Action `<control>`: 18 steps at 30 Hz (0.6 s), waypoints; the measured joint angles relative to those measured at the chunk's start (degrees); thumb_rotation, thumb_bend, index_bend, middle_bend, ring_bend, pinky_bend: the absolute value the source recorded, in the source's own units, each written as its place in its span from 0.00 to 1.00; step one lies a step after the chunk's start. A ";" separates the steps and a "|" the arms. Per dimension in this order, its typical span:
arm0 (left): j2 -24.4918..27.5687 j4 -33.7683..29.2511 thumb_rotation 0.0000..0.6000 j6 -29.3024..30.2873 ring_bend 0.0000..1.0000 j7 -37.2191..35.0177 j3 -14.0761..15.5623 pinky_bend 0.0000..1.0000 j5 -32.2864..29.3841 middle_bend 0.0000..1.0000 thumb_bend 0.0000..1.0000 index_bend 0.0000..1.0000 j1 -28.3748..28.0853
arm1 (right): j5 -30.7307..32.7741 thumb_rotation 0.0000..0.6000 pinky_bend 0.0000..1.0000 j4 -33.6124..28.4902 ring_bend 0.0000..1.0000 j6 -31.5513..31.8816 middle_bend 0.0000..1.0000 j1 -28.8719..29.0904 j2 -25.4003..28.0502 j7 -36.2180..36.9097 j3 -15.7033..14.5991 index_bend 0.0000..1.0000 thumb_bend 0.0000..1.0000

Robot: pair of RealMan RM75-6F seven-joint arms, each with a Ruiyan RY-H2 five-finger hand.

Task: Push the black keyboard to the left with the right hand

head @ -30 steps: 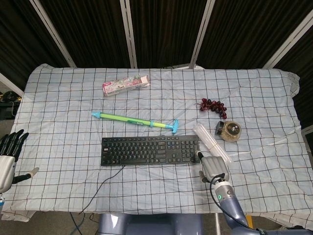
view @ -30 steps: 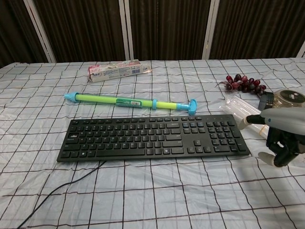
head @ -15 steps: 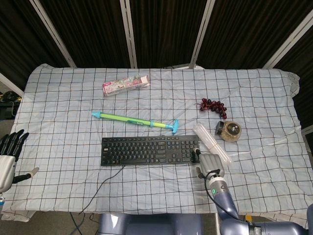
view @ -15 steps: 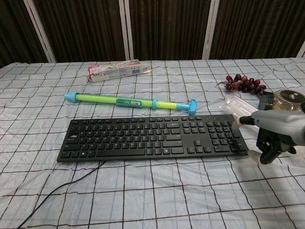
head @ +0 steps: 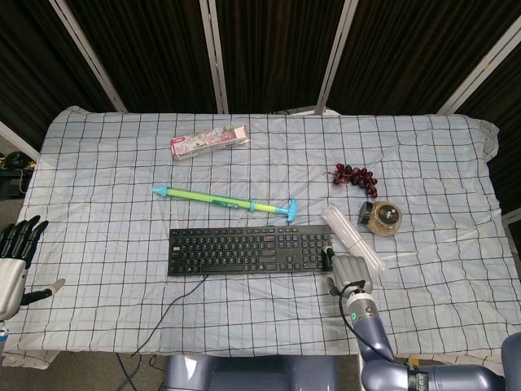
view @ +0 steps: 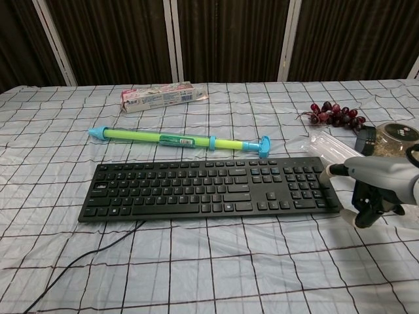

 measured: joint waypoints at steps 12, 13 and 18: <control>0.06 -0.13 1.00 0.19 0.00 -0.37 -0.27 0.00 -0.31 0.00 0.06 0.00 0.04 | 1.23 1.00 0.75 1.72 0.87 -0.81 0.87 0.21 -1.66 1.67 -0.99 0.10 0.50; 0.07 -0.16 1.00 0.18 0.00 -0.42 -0.28 0.00 -0.37 0.00 0.06 0.00 0.04 | 1.25 1.00 0.75 1.81 0.87 -0.82 0.87 0.21 -1.75 1.76 -1.06 0.10 0.50; 0.03 -0.11 1.00 0.13 0.00 -0.34 -0.27 0.00 -0.24 0.00 0.06 0.00 -0.03 | 1.09 1.00 0.75 1.88 0.87 -0.56 0.87 0.27 -2.06 2.12 -1.38 0.10 0.50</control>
